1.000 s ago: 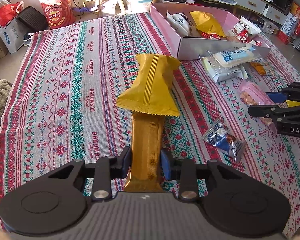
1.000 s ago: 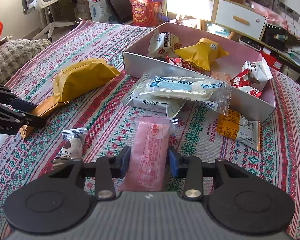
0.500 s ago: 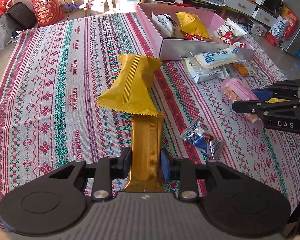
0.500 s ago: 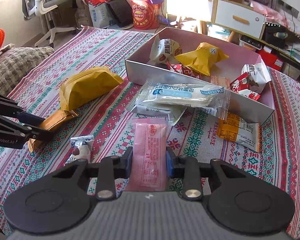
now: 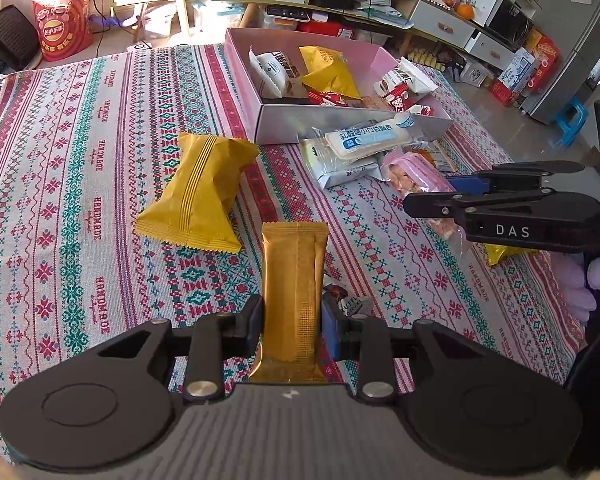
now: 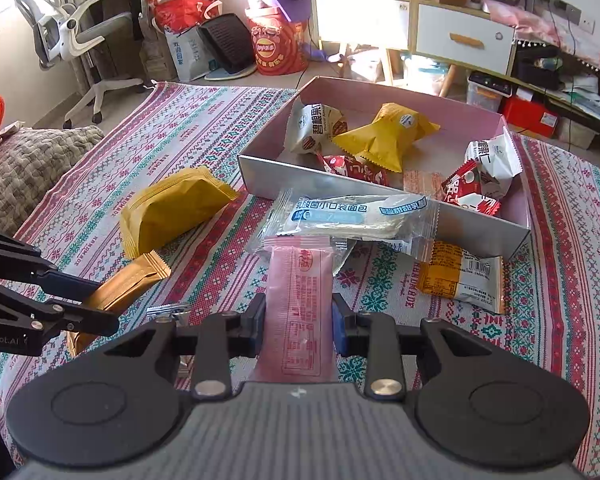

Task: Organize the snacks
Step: 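Carry the gold bar and pink pastry bag over the tray box with both grippers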

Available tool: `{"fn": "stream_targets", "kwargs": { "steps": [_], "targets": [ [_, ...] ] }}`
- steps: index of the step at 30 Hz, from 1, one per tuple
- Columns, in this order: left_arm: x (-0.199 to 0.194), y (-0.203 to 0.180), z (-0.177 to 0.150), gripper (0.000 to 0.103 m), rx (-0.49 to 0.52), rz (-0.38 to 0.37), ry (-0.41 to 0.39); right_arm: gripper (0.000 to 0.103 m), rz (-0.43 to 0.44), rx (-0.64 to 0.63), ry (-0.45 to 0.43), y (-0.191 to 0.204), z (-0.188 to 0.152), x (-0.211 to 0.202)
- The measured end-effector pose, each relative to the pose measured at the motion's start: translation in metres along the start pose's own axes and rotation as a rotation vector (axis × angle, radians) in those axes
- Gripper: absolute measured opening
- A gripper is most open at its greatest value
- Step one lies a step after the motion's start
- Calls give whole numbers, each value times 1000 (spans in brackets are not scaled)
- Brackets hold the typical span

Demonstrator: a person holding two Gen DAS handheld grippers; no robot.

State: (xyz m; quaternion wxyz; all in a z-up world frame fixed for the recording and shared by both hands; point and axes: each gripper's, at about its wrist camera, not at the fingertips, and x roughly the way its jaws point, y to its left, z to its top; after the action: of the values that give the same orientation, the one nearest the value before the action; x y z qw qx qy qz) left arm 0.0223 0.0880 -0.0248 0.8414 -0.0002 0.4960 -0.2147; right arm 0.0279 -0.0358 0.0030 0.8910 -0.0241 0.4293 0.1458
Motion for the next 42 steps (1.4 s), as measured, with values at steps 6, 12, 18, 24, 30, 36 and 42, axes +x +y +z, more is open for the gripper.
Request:
{"fn": "stream_targets", "kwargs": {
  "steps": [6, 12, 18, 24, 30, 36, 42],
  "targets": [
    [-1, -5, 7, 37, -13, -30, -13, 29, -6, 27, -17, -6, 8, -4],
    [-3, -14, 22, 37, -20, -45, -47, 29, -16, 80, -43, -16, 21, -9],
    [-5, -19, 40, 37, -41, -42, -92, 29, -32, 124, -64, -25, 31, -9],
    [-5, -18, 58, 37, -87, -45, -127, 29, -35, 162, -80, -34, 38, -11],
    [-2, -12, 81, 37, -144, -34, -169, 29, -42, 207, -96, -45, 48, -9],
    [16, -10, 109, 37, -166, -9, -193, 29, -31, 262, -118, -62, 66, 1],
    [39, -12, 134, 37, -155, 15, -203, 29, -35, 318, -123, -84, 77, 15]
  ]
}}
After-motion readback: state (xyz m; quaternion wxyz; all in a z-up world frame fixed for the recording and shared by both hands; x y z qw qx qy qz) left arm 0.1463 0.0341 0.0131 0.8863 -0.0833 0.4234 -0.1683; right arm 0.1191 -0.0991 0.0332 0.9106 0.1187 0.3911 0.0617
